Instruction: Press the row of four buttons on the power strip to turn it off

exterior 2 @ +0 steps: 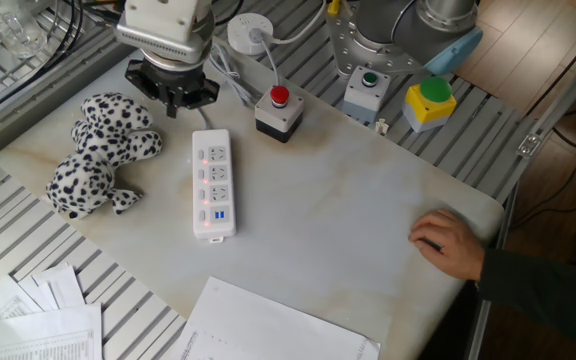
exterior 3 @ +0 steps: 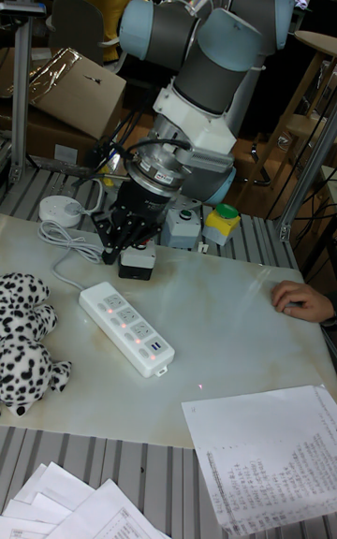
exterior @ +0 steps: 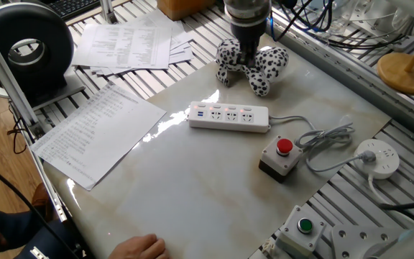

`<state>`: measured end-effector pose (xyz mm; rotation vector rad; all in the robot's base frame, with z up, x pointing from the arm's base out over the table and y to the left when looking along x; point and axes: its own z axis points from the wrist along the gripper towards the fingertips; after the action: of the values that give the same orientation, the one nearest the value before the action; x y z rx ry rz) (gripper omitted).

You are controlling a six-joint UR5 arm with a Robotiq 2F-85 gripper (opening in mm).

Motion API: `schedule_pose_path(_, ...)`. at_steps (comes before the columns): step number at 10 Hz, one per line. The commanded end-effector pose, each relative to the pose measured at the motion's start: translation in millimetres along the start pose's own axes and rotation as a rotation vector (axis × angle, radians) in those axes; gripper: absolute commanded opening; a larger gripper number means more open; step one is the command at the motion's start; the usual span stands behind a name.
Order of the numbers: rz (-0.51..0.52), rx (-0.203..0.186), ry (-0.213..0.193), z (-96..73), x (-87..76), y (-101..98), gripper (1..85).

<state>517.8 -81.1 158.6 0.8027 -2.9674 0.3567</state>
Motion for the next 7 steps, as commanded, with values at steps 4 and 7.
schedule_pose_path(4, -0.002, -0.085, 0.012, 48.9, 8.5, 28.3, 1.0)
schedule_pose_path(7, -0.034, 0.014, 0.010, 69.2, -3.5, 23.2, 1.0)
